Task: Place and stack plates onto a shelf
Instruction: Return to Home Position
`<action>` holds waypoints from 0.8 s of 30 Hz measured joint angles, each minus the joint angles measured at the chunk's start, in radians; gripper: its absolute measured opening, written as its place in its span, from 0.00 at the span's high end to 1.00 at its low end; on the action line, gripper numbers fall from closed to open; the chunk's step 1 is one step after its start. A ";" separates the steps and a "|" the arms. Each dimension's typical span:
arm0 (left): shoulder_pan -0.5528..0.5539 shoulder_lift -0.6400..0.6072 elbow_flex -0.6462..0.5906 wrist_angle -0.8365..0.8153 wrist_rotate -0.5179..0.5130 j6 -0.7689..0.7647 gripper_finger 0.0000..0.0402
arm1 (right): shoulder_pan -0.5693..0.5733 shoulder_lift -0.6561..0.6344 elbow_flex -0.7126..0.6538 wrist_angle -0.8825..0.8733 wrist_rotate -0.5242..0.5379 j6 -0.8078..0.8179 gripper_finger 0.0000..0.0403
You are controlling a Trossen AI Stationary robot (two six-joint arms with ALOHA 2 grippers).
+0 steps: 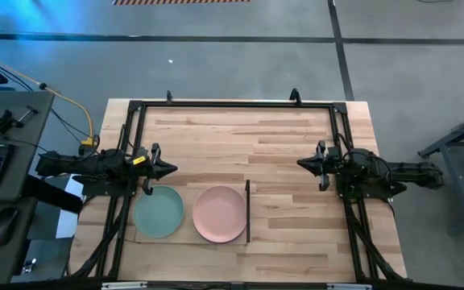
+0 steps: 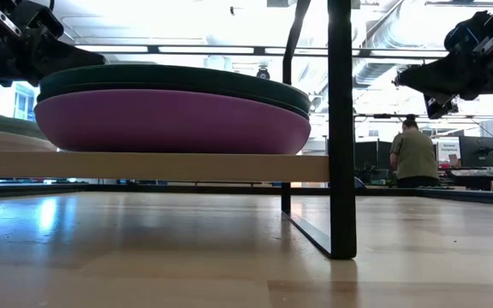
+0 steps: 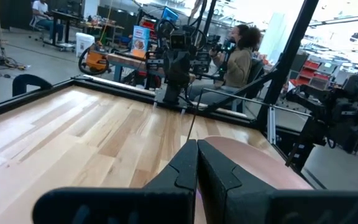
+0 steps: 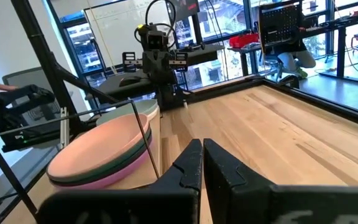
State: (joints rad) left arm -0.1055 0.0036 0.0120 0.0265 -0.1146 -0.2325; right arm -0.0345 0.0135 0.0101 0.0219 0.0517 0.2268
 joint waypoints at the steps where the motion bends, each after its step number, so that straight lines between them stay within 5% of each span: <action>1: 0.000 0.000 0.000 0.000 0.000 0.000 1.00 | 0.000 0.000 0.000 0.000 0.000 0.000 1.00; 24: 0.000 0.010 0.000 0.000 0.000 0.000 1.00 | 0.000 0.000 0.000 -0.002 0.000 0.000 1.00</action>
State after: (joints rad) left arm -0.1059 0.0135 0.0122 0.0265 -0.1146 -0.2325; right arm -0.0345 0.0135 0.0101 0.0204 0.0517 0.2268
